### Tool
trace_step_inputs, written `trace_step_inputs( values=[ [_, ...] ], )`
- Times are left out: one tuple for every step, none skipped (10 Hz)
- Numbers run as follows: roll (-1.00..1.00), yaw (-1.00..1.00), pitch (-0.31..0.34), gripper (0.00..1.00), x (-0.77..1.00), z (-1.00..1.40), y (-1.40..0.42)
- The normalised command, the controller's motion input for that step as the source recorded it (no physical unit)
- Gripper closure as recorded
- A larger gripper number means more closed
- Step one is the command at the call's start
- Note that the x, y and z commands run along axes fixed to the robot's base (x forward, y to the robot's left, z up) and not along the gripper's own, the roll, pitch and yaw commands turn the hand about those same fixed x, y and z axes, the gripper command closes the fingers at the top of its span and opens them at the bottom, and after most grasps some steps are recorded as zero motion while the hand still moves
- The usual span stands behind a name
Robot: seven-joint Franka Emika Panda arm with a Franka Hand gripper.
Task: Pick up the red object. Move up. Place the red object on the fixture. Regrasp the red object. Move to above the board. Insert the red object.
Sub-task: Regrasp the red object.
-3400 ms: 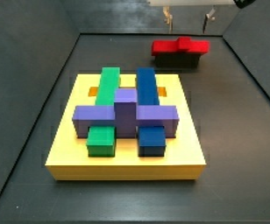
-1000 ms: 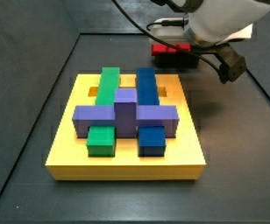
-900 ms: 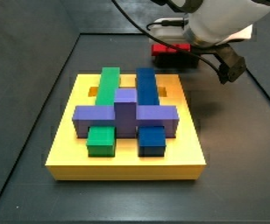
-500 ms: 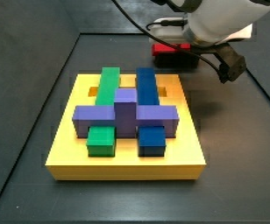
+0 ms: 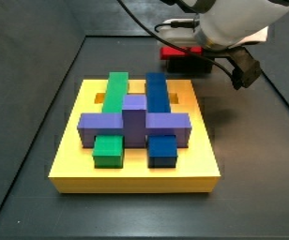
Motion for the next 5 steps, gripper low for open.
trace_step_inputs(
  values=[
    [0.00,0.00,0.000,1.00,0.00,0.00,0.00],
    [0.00,0.00,0.000,1.00,0.00,0.00,0.00],
    [0.00,0.00,0.000,1.00,0.00,0.00,0.00],
    [0.00,0.00,0.000,1.00,0.00,0.00,0.00],
    [0.00,0.00,0.000,1.00,0.00,0.00,0.00]
  ],
)
